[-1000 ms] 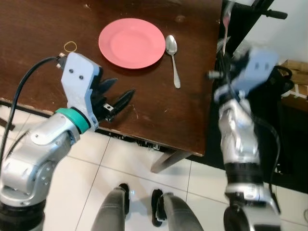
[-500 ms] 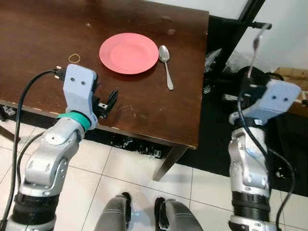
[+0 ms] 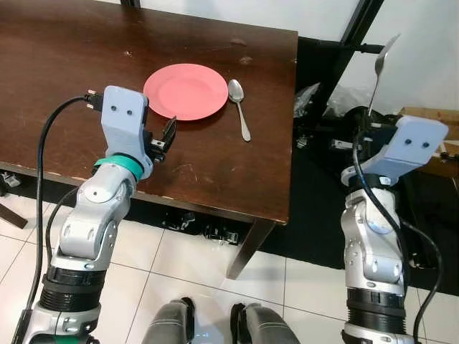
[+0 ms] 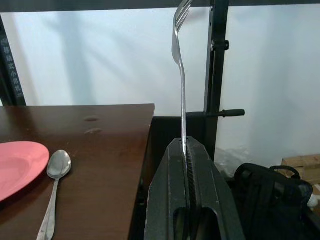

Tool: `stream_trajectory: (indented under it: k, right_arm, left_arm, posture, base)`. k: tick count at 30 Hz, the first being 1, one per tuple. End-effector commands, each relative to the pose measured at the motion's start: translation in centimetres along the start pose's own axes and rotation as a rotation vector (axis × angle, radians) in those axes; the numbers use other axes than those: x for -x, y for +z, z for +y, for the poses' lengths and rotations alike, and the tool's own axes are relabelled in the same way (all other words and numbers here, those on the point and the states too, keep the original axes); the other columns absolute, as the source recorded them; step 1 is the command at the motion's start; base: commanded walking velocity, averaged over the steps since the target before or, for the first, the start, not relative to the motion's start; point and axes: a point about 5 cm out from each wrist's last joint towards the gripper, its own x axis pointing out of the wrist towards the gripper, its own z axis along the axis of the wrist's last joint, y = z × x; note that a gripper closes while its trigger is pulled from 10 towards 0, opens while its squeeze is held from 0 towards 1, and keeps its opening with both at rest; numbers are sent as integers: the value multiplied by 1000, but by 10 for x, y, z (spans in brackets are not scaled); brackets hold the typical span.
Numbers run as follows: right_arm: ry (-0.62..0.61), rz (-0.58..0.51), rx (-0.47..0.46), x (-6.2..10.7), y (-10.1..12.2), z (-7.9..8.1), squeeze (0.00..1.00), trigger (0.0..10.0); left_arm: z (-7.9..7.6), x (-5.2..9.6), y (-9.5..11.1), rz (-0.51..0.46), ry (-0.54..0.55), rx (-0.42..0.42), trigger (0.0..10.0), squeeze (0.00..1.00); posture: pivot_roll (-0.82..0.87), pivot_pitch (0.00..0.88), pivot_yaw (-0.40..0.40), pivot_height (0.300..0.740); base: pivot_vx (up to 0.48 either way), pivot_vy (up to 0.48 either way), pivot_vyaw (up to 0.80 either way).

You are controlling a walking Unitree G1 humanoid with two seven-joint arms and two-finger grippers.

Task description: Setting the table

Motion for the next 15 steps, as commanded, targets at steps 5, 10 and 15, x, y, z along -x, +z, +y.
stream_trajectory:
  k: [5,10,15]
  right_arm:
    - [8,27,4,1,-3,2,0,10000]
    - [12,45,5,1,-2,-1,0,10000]
    - [12,54,-3,0,-2,-1,0,10000]
  left_arm:
    - [-1,-1,-1,-12,12,-6,10000,0]
    - [-4,0,-5,-20,13,-7,10000,0]
    - [-3,-1,-7,-23,16,-7,10000,0]
  posture:
    - [55,28,5,740]
    - [49,32,-4,740]
    - [51,36,-6,740]
  base:
    - [-327,0,0]
    - [-333,0,0]
    - [-343,0,0]
